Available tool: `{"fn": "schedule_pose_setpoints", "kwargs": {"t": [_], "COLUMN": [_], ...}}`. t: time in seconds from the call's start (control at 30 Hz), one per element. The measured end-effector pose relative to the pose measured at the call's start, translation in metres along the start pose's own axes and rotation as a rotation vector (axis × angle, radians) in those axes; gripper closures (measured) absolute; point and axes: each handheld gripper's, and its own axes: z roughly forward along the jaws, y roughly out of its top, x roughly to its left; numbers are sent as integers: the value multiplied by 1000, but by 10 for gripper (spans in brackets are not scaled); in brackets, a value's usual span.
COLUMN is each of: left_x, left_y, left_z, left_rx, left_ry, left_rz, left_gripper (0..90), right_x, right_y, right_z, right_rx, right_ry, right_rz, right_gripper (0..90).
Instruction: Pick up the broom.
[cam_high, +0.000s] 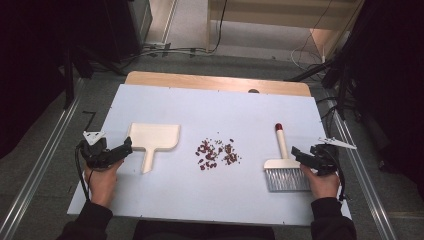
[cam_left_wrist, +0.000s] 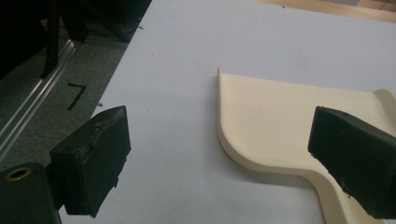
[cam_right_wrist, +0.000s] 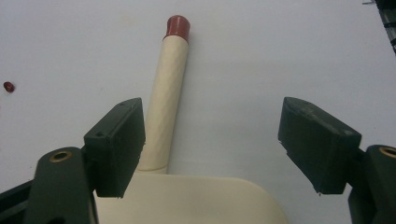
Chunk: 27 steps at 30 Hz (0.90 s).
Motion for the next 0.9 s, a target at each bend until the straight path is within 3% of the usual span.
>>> {"fn": "schedule_pose_setpoints", "kwargs": {"t": [0.9], "left_x": [-2], "left_y": [0], "left_z": [2], "left_rx": [1], "left_ry": [-12], "left_rz": [4], "left_gripper": [67], "right_x": [17], "right_y": [24], "right_z": [20], "right_rx": [2], "right_ry": [12], "right_rz": [-16], "right_gripper": [222]}}
